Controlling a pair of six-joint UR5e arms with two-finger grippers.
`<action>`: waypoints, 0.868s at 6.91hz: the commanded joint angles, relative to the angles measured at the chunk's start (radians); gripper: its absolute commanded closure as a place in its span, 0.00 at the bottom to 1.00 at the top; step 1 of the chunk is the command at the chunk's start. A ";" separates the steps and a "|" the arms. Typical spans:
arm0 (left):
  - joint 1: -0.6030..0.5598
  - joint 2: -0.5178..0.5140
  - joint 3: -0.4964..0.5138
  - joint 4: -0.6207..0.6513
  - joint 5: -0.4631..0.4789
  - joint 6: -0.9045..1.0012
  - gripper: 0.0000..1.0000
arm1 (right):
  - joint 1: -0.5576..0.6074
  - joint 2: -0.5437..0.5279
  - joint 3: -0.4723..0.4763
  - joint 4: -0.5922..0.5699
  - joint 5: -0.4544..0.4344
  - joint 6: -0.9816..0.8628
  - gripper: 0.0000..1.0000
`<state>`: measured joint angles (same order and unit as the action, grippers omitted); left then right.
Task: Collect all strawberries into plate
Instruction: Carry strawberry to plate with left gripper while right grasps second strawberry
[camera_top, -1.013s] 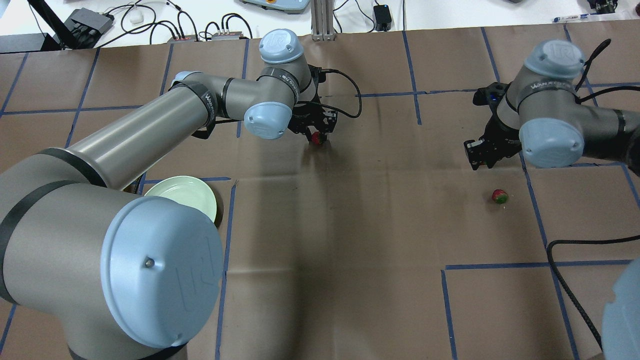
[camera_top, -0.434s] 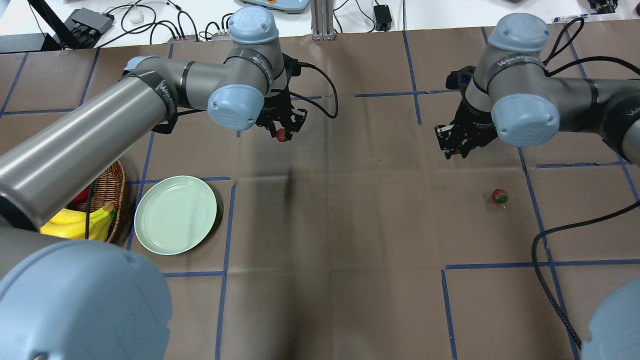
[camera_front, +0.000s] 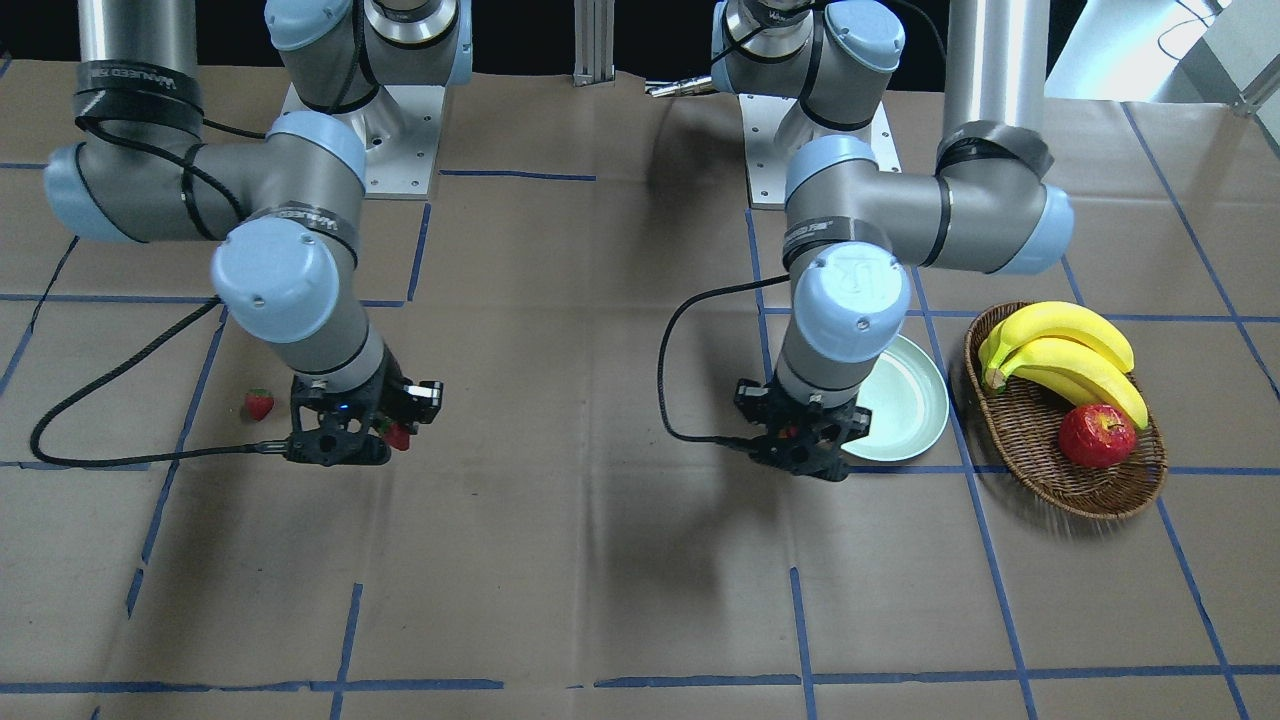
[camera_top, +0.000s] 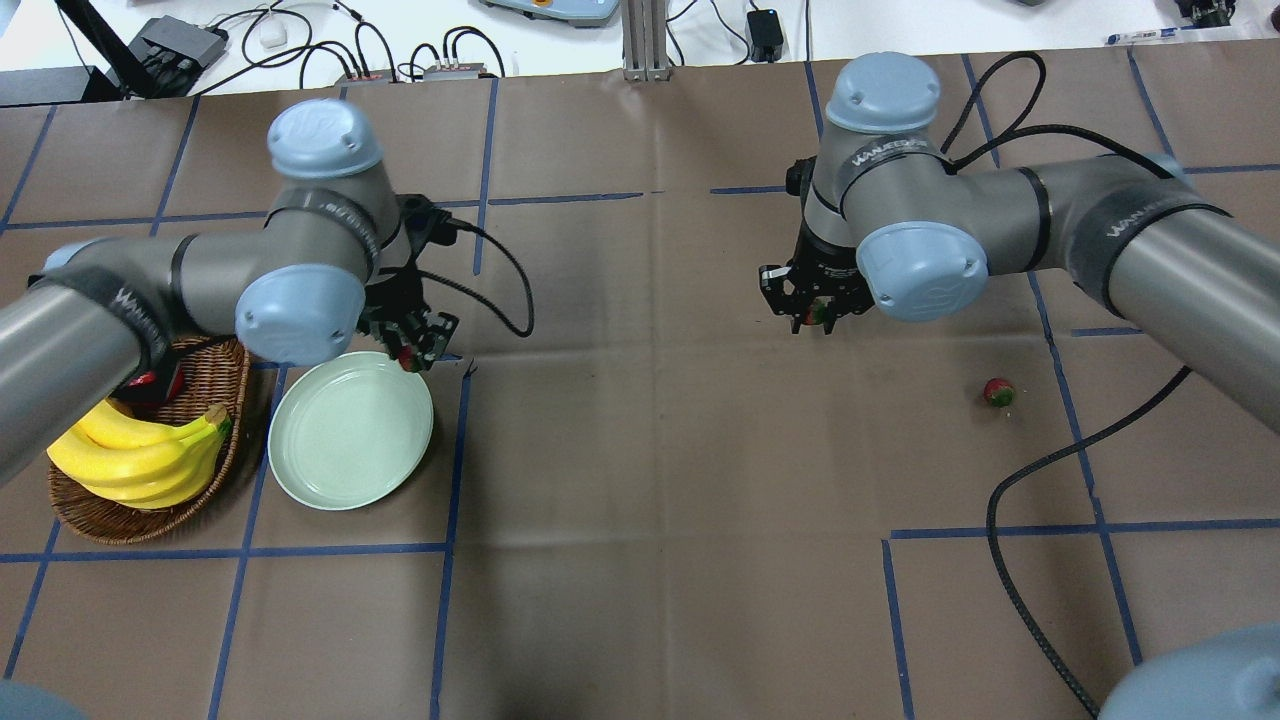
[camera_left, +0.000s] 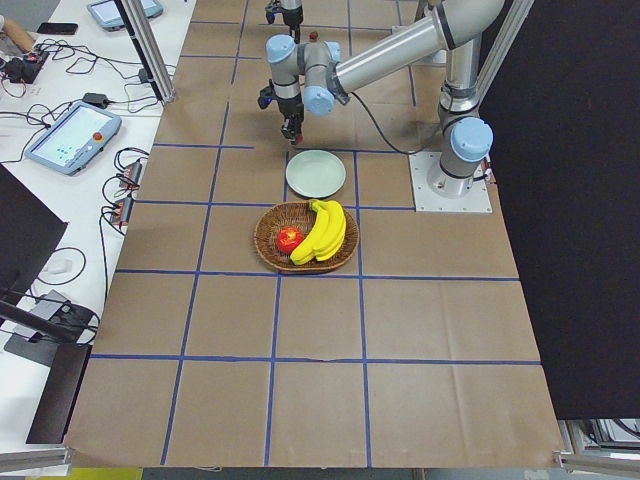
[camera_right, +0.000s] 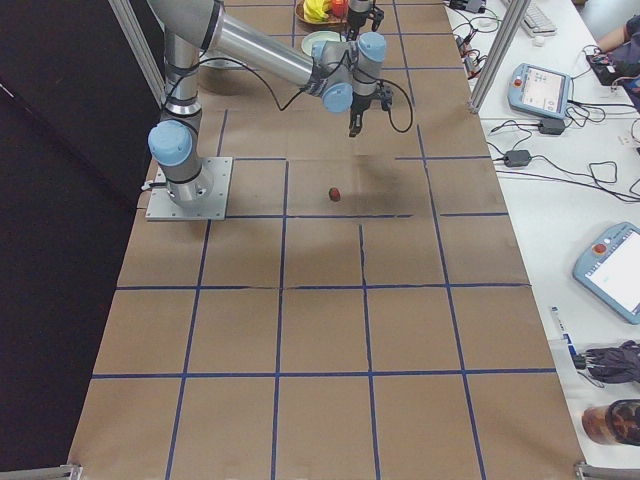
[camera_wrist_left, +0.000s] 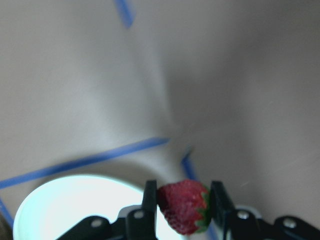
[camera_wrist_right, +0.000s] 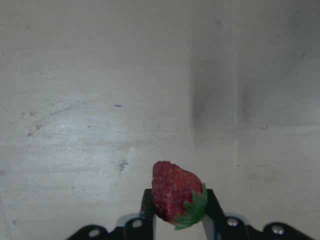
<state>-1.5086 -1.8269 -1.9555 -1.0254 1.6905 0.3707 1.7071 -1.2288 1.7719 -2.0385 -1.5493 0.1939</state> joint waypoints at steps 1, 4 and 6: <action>0.114 0.026 -0.189 0.203 0.008 0.102 0.96 | 0.141 0.078 -0.050 -0.066 0.003 0.190 0.93; 0.119 0.027 -0.187 0.202 0.011 0.103 0.04 | 0.270 0.233 -0.184 -0.152 0.034 0.372 0.93; 0.133 0.035 -0.184 0.193 0.008 0.105 0.01 | 0.270 0.284 -0.193 -0.151 0.070 0.372 0.92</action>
<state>-1.3853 -1.7969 -2.1420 -0.8267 1.7004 0.4744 1.9726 -0.9751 1.5919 -2.1879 -1.5043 0.5593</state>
